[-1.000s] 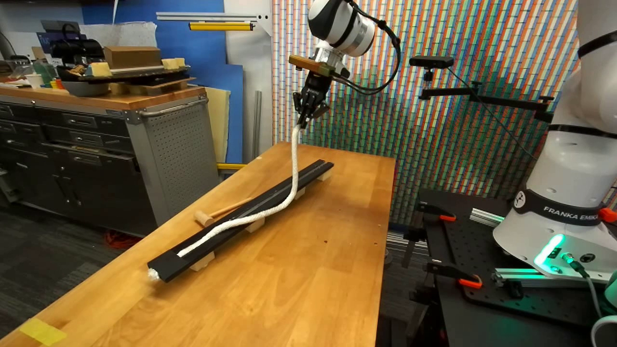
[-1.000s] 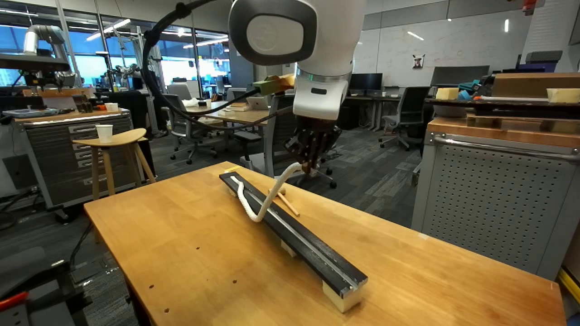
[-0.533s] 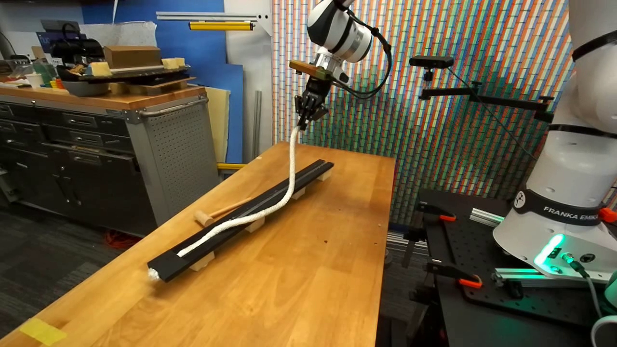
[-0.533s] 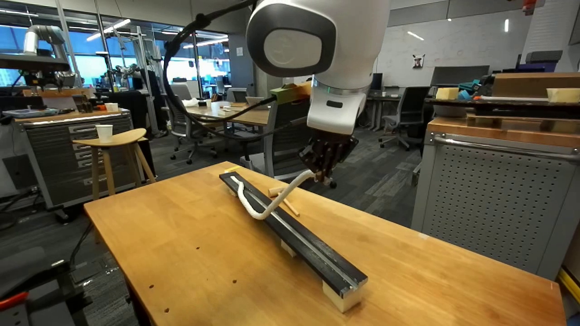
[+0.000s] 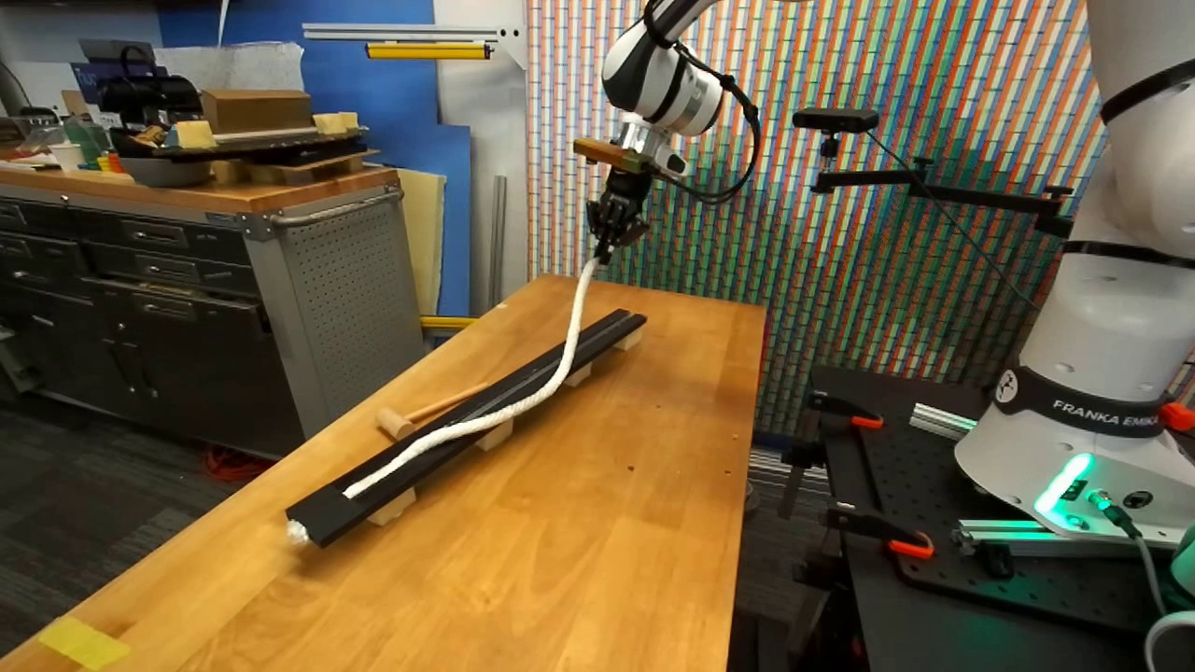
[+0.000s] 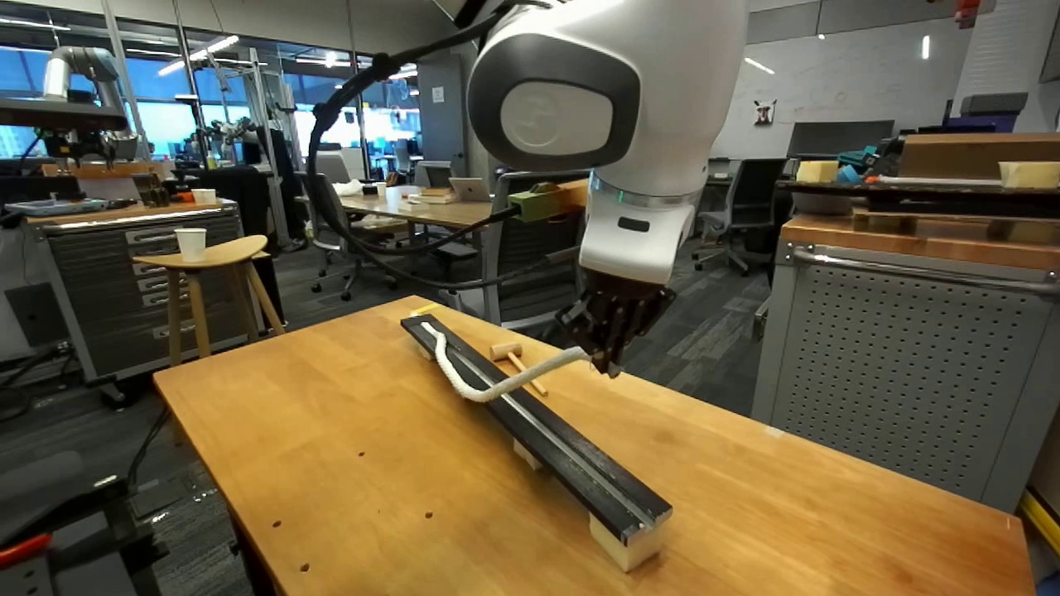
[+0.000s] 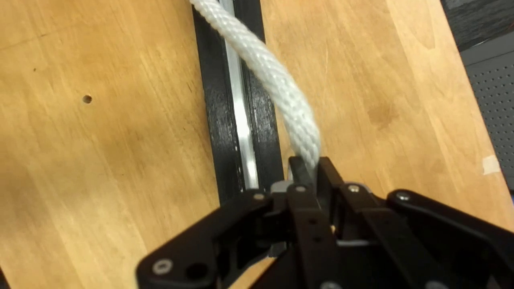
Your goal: Place the white rope on the black board
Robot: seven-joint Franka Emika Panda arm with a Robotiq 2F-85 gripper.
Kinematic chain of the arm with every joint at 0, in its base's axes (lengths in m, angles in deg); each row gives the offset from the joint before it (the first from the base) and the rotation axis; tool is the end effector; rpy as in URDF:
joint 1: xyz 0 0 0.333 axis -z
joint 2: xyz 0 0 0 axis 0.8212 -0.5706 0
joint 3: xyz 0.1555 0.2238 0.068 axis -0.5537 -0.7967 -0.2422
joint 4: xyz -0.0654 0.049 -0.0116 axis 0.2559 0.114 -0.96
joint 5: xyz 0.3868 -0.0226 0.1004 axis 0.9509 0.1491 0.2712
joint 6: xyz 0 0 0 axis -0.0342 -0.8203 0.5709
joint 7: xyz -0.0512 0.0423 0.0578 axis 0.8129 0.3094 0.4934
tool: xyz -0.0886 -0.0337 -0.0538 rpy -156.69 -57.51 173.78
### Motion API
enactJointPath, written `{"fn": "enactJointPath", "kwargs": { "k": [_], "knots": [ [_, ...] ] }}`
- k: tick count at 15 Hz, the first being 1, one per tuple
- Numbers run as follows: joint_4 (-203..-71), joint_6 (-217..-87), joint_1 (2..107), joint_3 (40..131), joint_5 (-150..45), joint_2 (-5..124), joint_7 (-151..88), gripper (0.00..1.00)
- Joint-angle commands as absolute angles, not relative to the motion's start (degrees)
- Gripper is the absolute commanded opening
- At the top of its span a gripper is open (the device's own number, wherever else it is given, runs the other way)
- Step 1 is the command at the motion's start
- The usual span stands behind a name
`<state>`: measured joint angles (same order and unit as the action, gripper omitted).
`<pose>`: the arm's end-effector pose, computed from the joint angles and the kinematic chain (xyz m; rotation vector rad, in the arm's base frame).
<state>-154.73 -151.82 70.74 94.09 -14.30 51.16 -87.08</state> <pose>0.5521 -0.2787 0.2326 -1.5721 2.3193 0.1192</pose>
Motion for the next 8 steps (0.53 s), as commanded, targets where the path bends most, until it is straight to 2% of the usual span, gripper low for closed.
{"fn": "enactJointPath", "kwargs": {
  "k": [1,8],
  "knots": [
    [-152.0,-152.0,70.2,95.9,-17.7,49.0,-90.9,0.03],
    [-149.2,-152.6,70.5,96.1,-21.8,45.3,-92.9,0.03]
  ]
}}
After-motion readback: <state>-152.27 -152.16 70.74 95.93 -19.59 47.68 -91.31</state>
